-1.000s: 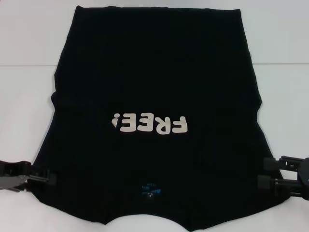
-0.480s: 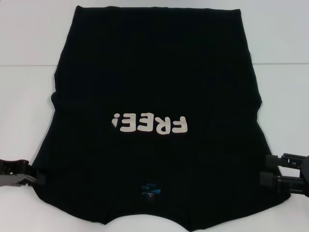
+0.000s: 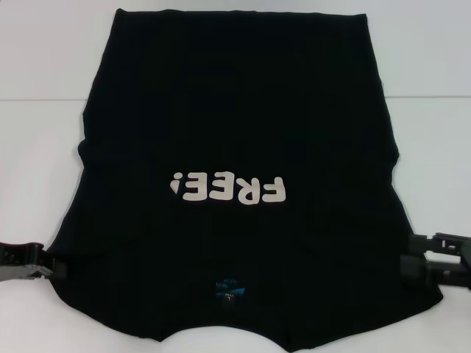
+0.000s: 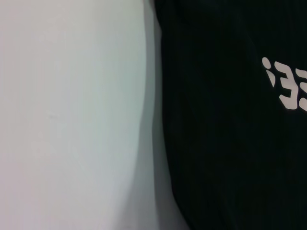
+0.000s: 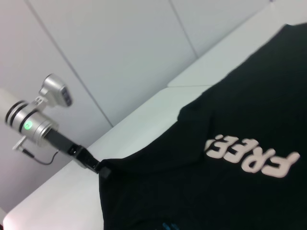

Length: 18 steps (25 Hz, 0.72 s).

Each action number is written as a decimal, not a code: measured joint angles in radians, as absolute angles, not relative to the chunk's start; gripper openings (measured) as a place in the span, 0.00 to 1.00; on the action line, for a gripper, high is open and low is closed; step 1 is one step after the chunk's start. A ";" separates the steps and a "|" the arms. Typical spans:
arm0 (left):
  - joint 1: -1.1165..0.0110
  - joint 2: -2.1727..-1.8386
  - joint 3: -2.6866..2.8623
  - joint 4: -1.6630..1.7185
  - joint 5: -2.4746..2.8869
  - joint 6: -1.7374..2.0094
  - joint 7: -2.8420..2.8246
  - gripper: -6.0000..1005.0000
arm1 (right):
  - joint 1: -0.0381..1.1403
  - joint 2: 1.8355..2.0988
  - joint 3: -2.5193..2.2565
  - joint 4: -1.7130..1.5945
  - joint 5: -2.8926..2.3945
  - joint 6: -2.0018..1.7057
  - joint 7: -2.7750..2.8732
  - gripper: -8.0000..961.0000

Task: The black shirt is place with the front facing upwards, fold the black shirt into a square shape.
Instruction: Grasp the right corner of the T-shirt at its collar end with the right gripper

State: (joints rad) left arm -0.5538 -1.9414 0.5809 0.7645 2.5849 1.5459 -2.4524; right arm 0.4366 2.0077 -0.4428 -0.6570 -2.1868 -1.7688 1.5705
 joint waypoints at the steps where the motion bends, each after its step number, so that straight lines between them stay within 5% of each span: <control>1: -0.552 -1.943 0.578 0.763 2.582 1.545 -2.447 0.09 | 0.439 2.003 -0.447 -0.668 -2.190 -1.768 1.620 0.83; 8: -0.539 -1.950 0.524 0.767 2.523 1.558 -2.365 0.05 | 0.481 1.914 -0.501 -0.780 -2.335 -1.816 2.145 0.83; 18: -0.523 -1.940 0.509 0.766 2.480 1.573 -2.303 0.04 | 0.538 1.889 -0.514 -0.918 -2.529 -1.867 2.545 0.83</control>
